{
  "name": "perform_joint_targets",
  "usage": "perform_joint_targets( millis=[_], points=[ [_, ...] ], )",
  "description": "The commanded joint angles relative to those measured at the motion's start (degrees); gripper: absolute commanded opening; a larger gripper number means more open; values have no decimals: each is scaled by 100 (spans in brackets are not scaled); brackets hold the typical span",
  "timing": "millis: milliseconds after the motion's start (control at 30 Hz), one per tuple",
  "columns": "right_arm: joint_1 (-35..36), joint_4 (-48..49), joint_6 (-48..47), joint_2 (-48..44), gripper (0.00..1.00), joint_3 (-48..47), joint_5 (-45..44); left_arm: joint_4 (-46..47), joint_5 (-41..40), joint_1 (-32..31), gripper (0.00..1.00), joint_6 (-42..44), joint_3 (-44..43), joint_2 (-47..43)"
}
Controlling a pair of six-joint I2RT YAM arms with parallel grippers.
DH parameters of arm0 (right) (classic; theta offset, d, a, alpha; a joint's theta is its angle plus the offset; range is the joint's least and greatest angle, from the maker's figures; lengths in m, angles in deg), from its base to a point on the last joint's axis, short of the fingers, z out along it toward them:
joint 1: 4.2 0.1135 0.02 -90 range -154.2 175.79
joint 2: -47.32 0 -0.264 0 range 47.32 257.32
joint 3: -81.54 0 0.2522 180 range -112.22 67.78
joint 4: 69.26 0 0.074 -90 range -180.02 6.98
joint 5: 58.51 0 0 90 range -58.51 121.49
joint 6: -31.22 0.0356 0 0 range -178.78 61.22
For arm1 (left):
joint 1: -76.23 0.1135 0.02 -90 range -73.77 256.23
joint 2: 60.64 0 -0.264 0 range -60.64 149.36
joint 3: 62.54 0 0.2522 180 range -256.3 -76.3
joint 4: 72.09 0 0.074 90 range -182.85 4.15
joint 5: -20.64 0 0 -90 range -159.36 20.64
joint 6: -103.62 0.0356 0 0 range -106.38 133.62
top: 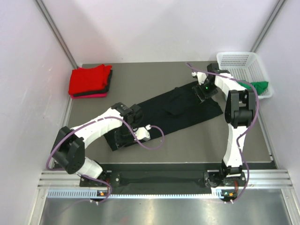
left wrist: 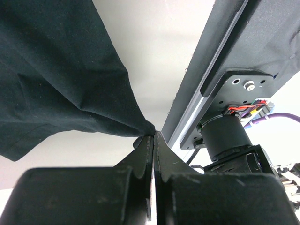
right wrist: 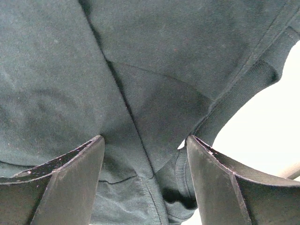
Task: Fold and stack the t-shirts
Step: Fold the tshirt
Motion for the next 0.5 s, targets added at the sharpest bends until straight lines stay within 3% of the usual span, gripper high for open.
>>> perform_joint_targets(
  millis=[0, 467],
  points=[
    [-85, 216, 135, -396, 72, 21, -30, -926, 59, -26, 0, -11, -71, -97],
    [-85, -108, 258, 200, 70, -321, -365, -883, 111, -26, 0, -90, -36, -185]
  ],
)
